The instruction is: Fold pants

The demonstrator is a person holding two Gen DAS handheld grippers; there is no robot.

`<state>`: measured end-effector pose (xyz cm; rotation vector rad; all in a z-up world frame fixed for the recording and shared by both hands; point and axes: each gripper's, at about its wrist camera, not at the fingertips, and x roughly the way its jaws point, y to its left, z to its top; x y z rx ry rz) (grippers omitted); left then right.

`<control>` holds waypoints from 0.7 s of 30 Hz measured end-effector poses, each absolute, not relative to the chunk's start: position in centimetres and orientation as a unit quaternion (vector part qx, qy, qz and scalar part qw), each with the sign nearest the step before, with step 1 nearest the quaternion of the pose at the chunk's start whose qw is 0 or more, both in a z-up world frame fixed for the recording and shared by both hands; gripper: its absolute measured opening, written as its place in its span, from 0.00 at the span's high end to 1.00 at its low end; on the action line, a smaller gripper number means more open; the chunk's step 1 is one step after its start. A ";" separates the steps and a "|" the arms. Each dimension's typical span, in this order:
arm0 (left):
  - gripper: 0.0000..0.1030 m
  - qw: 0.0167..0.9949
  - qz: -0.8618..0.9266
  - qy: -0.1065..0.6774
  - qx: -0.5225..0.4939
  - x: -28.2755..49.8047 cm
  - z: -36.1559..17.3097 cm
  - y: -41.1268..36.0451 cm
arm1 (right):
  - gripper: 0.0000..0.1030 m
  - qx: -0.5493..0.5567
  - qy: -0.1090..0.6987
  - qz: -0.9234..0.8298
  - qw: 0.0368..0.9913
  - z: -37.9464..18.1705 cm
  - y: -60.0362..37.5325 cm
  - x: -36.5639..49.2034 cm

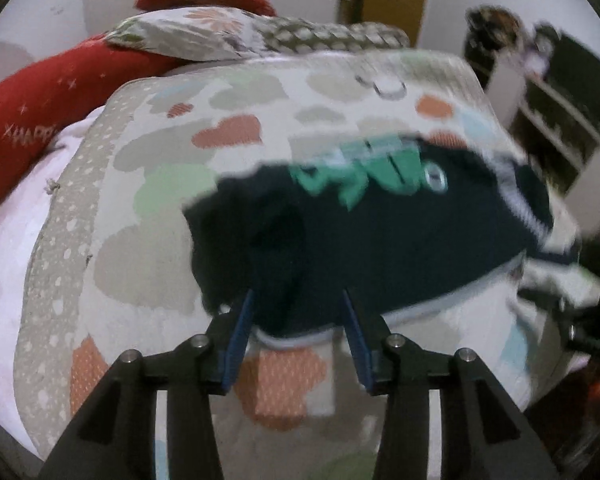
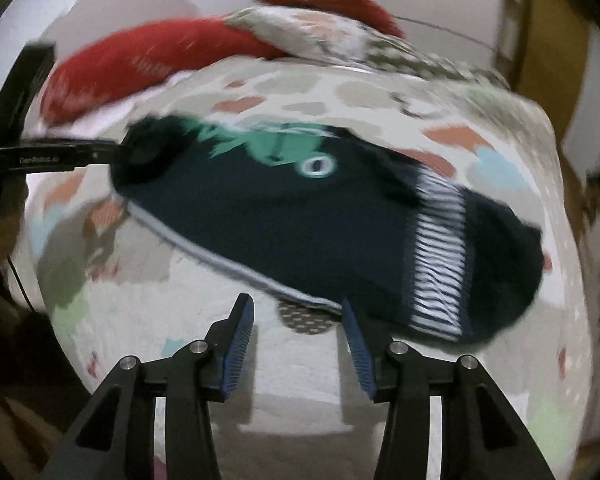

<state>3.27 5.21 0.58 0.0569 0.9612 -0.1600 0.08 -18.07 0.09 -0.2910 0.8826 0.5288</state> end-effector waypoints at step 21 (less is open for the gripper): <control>1.00 0.893 -0.073 0.440 0.053 3.4 3.9 4.5 | 0.95 -0.093 0.390 0.253 0.880 4.5 -16.4 2.6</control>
